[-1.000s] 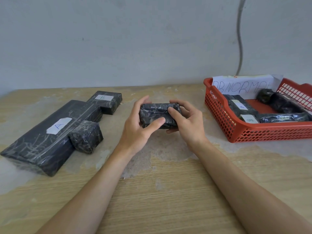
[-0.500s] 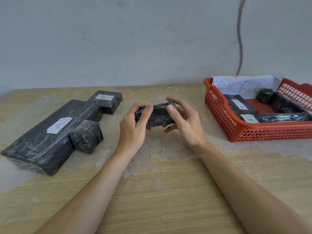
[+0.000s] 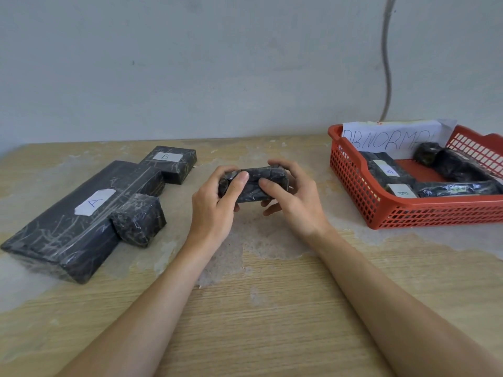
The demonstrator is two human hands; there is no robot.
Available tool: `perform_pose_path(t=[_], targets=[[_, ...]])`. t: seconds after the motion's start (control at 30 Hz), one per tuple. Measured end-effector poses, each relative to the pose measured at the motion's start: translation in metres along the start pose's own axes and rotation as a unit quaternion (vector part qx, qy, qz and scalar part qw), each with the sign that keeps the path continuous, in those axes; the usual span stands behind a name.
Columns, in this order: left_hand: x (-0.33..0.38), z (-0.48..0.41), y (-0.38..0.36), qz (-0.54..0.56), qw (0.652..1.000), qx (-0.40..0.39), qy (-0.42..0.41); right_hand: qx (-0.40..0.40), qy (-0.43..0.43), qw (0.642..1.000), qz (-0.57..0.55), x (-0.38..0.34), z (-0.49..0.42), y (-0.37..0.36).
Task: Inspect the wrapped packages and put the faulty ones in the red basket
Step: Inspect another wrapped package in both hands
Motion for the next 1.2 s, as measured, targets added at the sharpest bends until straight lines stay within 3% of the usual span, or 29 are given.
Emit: perform_pose_path(t=[0.33, 0.57, 0.77, 0.9, 1.03, 1.2], targets=[[-0.007, 0.002, -0.005, 0.026, 0.998, -0.054, 0.028, 0.057, 0.012, 0.998, 0.019, -0.001, -0.001, 0.005], [-0.010, -0.001, -0.005, 0.005, 0.999, -0.032, 0.032, 0.016, 0.001, 0.997, 0.077, 0.004, -0.001, 0.003], [-0.006, 0.001, -0.004, 0.066, 0.994, -0.048, 0.073, 0.034, 0.011, 0.998, 0.059, 0.002, -0.002, 0.005], [-0.008, 0.001, -0.003, 0.032, 0.996, -0.025, 0.082, 0.044, -0.013, 0.999, 0.025, 0.000, -0.001, 0.003], [-0.006, 0.001, -0.005, 0.058, 0.991, -0.069, 0.101, 0.069, -0.040, 0.997, 0.014, -0.001, -0.004, 0.004], [-0.003, 0.003, -0.002, 0.008, 0.999, -0.011, 0.034, 0.102, 0.039, 0.982, 0.154, -0.006, 0.002, 0.004]])
Point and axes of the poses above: each hand's wrist, its own z-axis away from the middle knuckle, its own y-axis out of the back of the hand, x = y × z, the point moved 3 cm from there along -z, towards the middle knuckle, and after that the axes turned 15 degrees about x, right-handed, at the moved point
